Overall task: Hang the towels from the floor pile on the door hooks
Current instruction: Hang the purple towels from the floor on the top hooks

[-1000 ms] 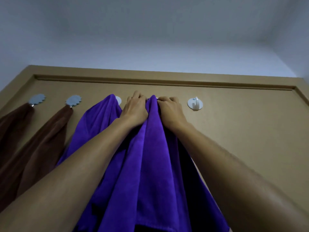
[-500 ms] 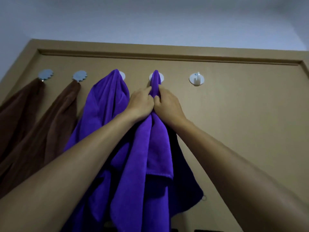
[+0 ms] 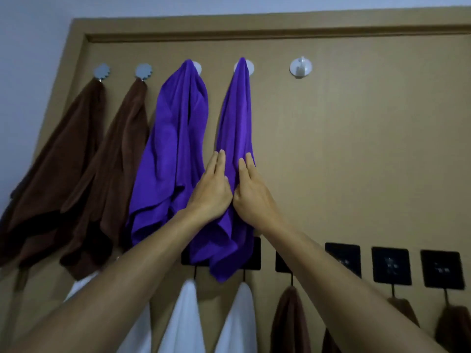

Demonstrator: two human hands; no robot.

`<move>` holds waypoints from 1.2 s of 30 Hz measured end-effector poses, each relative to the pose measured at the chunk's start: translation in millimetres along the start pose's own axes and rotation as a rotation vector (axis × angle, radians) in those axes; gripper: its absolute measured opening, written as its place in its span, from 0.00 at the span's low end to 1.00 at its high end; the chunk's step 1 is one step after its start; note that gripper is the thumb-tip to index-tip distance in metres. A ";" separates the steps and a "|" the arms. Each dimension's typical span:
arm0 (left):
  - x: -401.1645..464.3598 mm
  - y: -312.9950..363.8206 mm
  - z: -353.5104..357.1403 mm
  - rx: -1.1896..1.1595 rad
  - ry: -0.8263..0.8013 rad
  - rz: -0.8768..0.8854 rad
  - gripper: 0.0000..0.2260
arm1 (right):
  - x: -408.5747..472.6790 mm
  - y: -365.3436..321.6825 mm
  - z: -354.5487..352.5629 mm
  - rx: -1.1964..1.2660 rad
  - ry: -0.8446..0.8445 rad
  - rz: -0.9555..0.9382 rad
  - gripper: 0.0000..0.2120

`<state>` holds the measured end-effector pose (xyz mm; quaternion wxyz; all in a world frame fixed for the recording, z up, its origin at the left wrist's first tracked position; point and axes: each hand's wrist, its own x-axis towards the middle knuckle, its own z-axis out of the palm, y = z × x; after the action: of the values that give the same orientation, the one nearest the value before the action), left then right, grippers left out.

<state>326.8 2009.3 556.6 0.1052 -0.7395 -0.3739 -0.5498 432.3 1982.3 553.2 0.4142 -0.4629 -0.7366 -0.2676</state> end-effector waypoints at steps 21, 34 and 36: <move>-244.0 107.2 -6.3 0.231 -0.770 -0.005 0.01 | -293.6 -12.1 -77.5 -0.006 -0.464 0.556 0.17; -500.2 239.1 51.9 -0.028 -1.186 0.249 0.17 | -610.2 -51.7 -185.9 -0.201 -0.789 1.146 0.18; -531.3 277.1 61.1 -0.064 -1.229 0.333 0.17 | -654.1 -50.3 -215.3 -0.217 -0.783 1.227 0.18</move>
<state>495.4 1618.2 130.8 -0.0666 -0.9709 -0.2296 -0.0124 614.3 1492.2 102.2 0.1479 -0.8919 -0.4085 0.1257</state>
